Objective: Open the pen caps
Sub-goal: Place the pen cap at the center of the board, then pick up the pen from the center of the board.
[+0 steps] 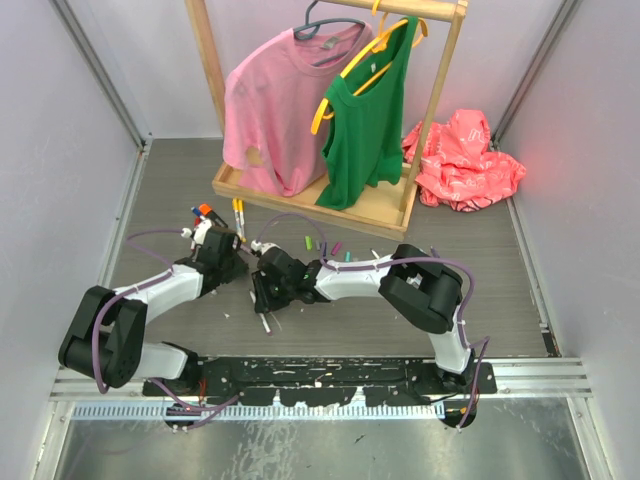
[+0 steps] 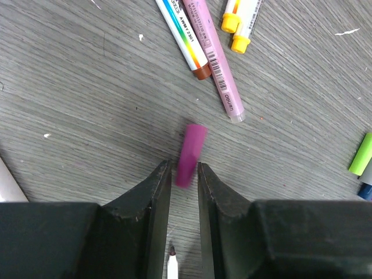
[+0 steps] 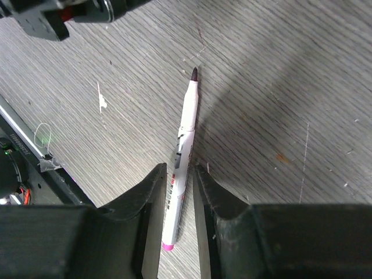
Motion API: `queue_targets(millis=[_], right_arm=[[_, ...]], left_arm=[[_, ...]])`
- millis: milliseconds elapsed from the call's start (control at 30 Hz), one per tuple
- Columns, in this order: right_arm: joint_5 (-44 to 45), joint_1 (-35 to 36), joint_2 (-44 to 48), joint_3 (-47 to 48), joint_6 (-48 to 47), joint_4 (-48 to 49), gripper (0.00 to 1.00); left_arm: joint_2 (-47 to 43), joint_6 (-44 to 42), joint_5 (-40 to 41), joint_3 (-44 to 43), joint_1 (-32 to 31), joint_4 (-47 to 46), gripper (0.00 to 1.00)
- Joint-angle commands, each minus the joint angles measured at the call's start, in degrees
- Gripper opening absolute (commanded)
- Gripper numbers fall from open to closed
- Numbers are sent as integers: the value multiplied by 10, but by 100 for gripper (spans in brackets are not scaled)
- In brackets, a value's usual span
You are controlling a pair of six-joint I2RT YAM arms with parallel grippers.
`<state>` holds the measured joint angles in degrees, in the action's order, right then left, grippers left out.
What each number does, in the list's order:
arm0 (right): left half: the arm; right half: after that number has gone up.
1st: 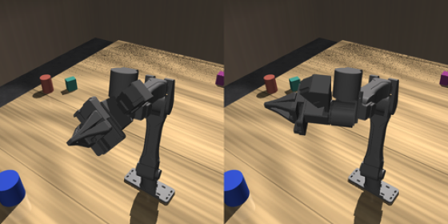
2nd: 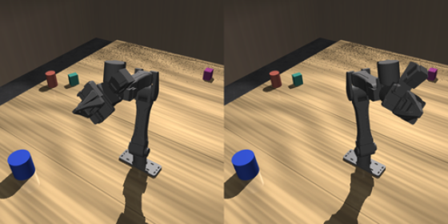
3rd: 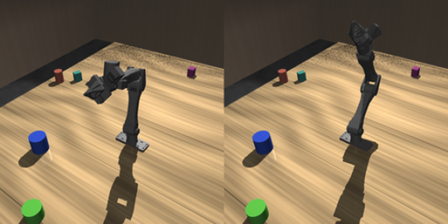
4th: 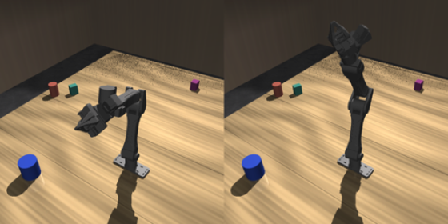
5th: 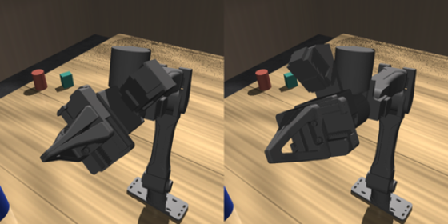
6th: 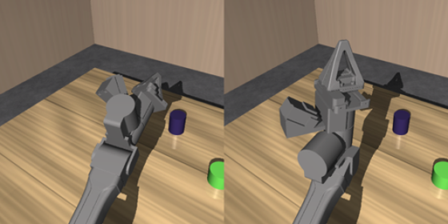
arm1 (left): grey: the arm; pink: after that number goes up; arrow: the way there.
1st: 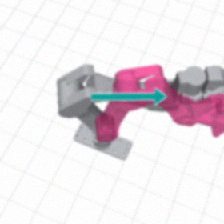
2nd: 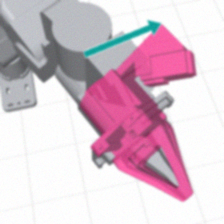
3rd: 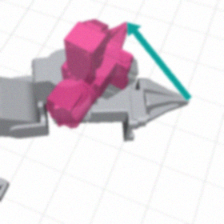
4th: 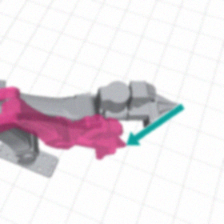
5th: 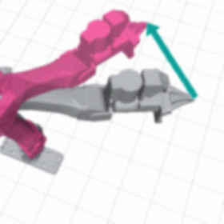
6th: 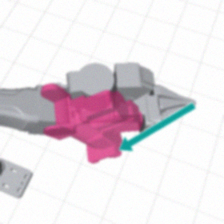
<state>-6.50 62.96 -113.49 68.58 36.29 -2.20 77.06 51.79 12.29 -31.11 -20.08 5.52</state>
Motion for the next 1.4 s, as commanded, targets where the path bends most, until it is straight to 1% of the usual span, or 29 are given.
queue_targets(millis=[0, 167, 233, 300, 500, 667, 800, 867, 900, 967, 1067, 1133, 1233, 1367], right_arm=[[47, -1, -16, 4, -19, -31, 32], [45, -2, -16, 7, -25, -31, 32], [35, -2, -13, 12, -35, -30, 33], [27, -3, -8, 23, -47, -34, 36], [18, -11, 12, 32, -75, -32, 38], [-21, -13, 31, 45, -105, -32, 39], [-43, -27, 60, 50, -144, -34, 39], [-62, -40, 78, 54, -178, -42, 39], [-87, -49, 92, 57, -208, -49, 39], [-174, -75, 111, 67, -307, -80, 42], [-330, -114, 141, 81, -462, -170, 43], [-366, -134, 163, 79, -539, -223, 44], [-386, -169, 201, 53, -582, -235, 45], [-422, -217, 231, 32, -580, -222, 45]], left_arm=[[2, -11, -1, 12, 4, 31, 27], [-13, -15, -6, 9, 3, 40, 29], [-26, -17, -8, 8, 4, 45, 34], [-38, -18, -8, 8, 4, 53, 37], [-126, -25, -1, 9, 3, 83, 40], [-186, -41, 13, 11, 4, 111, 44], [-228, -61, 47, 28, 4, 120, 52], [-240, -68, 81, 40, 4, 122, 57], [-244, -70, 98, 43, 4, 126, 60], [-243, -74, 134, 43, 5, 143, 69], [-230, -85, 155, 33, 8, 163, 76], [-218, -91, 165, 25, 10, 173, 77], [-196, -96, 158, 23, 23, 166, 76], [-147, -95, 117, 16, 55, 159, 73]])
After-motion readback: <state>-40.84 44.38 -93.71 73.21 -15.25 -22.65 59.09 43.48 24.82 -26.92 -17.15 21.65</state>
